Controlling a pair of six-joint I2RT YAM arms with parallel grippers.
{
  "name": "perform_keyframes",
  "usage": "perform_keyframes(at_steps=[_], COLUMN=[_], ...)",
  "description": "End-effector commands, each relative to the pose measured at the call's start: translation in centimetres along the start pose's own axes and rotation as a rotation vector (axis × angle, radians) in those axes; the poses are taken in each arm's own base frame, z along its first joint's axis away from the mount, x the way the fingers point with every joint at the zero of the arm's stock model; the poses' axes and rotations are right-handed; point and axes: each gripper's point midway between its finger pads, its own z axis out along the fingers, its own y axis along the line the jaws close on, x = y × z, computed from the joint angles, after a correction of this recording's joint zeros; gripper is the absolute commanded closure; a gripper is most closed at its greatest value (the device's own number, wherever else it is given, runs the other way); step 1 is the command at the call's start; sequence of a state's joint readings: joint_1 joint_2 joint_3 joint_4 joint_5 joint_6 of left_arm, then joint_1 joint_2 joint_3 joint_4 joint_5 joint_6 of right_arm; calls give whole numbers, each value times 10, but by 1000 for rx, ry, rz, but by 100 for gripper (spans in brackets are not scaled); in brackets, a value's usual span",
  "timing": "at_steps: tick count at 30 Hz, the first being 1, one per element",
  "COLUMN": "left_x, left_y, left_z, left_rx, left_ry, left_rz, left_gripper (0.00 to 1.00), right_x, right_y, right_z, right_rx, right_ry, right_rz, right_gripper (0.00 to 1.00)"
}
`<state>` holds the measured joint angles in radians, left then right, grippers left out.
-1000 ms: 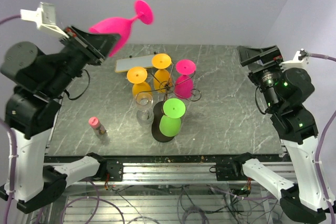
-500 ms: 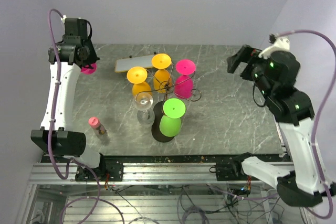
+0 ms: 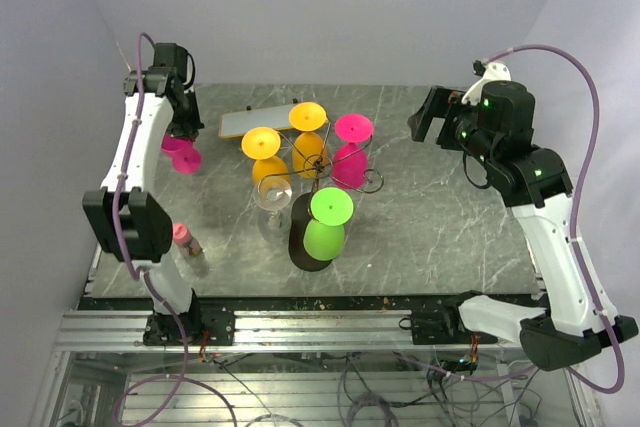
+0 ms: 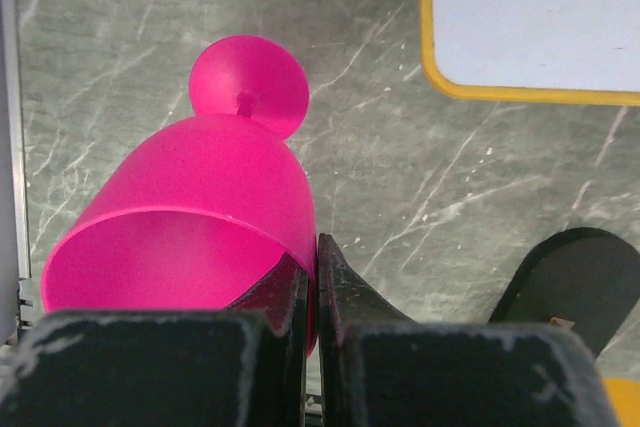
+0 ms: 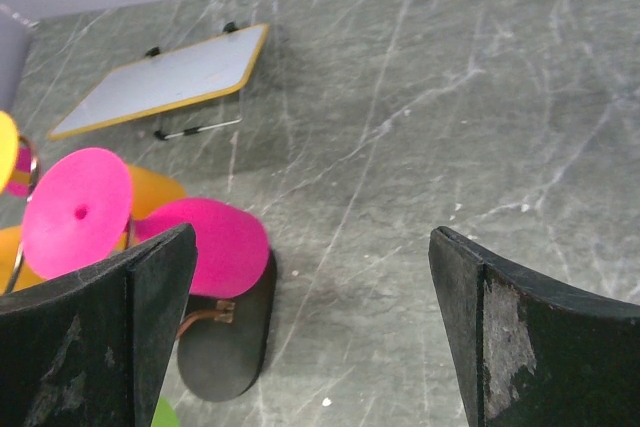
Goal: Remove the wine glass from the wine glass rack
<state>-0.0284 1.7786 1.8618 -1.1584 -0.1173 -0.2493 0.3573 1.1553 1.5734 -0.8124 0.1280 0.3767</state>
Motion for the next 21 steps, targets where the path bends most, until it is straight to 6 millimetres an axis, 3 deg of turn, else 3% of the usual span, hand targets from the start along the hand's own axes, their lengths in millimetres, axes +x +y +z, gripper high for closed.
perform_keyframes(at_steps=[1,7,14,16,21], left_x=[8,14,34,34,34], left_y=[-1,7,6,17,25], left_z=[9,33,52,53,55], left_rx=[15,-33,-28,-38,-61], left_ry=[69,117,196,191,185], left_rz=[36,66,67,36,23], left_gripper=[93,93,93,93,77], right_x=[-18,-35,-29,-24,-22], right_y=[20,34,47,47,41], right_z=[6,3,8,12,16], right_rx=[-142,-350,-430,-432,-403], right_ry=[-6,4,42,62,61], right_rz=[2,97,124,132,114], right_gripper=[0,0,0,0,0])
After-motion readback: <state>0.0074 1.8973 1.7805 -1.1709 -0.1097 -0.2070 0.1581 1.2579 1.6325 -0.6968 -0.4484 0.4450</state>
